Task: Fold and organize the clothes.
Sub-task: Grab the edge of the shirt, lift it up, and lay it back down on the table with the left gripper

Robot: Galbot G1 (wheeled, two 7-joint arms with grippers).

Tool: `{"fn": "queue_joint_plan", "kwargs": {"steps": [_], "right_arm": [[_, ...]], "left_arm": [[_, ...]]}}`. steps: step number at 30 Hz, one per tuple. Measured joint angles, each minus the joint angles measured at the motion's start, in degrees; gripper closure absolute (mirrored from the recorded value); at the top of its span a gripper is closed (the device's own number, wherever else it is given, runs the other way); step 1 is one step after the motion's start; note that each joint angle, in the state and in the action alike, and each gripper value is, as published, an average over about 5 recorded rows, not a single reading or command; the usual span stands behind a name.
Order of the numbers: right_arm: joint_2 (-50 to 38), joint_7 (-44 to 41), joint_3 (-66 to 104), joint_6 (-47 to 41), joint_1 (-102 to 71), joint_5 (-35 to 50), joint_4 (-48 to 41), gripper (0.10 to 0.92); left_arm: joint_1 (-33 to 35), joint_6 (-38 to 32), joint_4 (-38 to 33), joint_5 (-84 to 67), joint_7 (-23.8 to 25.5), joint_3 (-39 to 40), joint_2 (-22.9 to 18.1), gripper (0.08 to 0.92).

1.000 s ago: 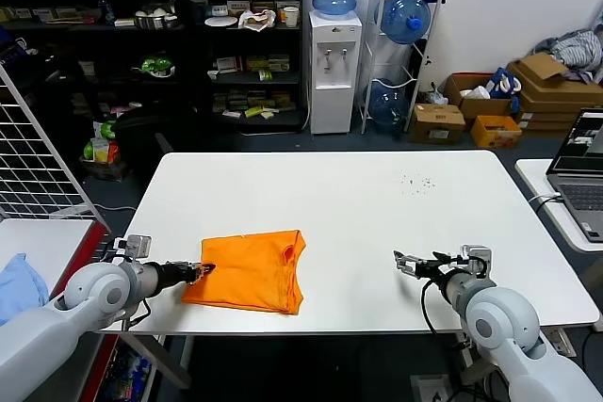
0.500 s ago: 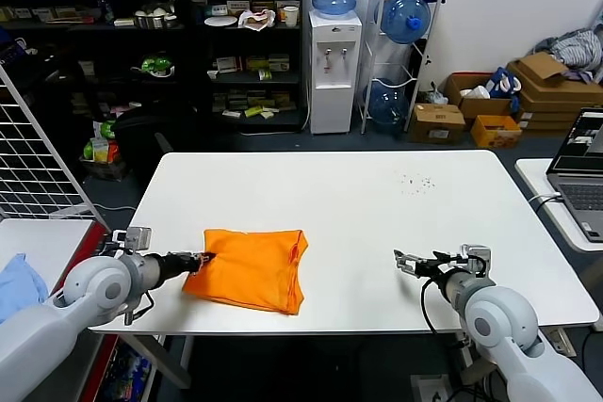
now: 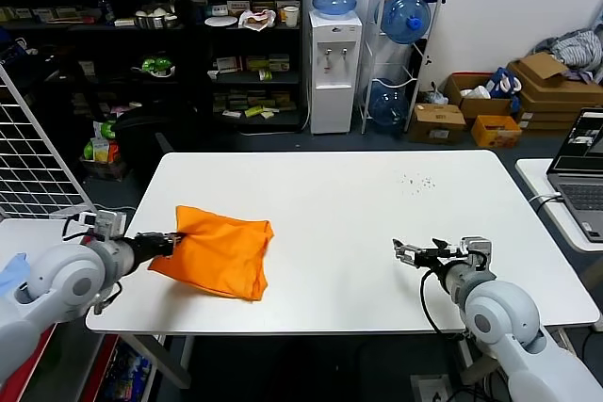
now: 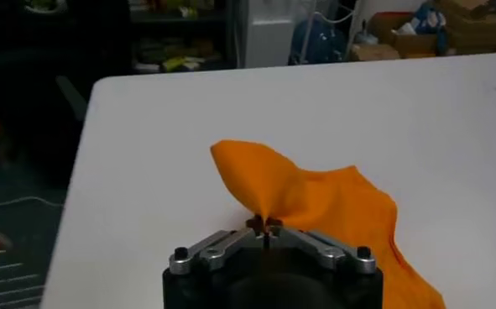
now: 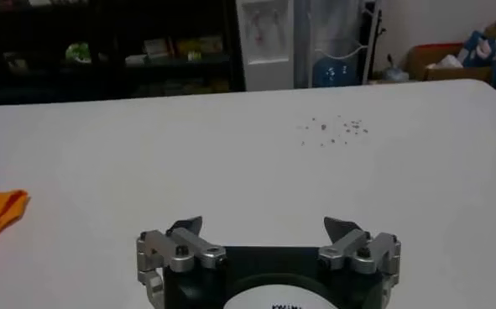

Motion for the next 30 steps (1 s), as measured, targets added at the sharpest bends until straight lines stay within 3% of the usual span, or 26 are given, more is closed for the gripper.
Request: {"fn": "queue_joint_plan", "kwargs": {"steps": [17,25,30], "right_arm": [[-0.4,-1.8,4.2,2.6,-2.8,-6.1,4.0,0.104],[0.3,-1.5,4.4,2.6,-3.4,-7.7,4.5,0.104],[0.9,-0.9,4.9,2.4,-4.2,-8.7,4.6,0.104]], "left_arm": [[0.7,-0.3,4.5,0.9,-1.3,-1.7,9.5,0.907],[0.2,-1.0,6.1,1.6,-0.1,-2.2,10.2,0.907],[-0.6,-0.8,2.8,-2.4,-2.5,-1.2,8.3,0.907]]}}
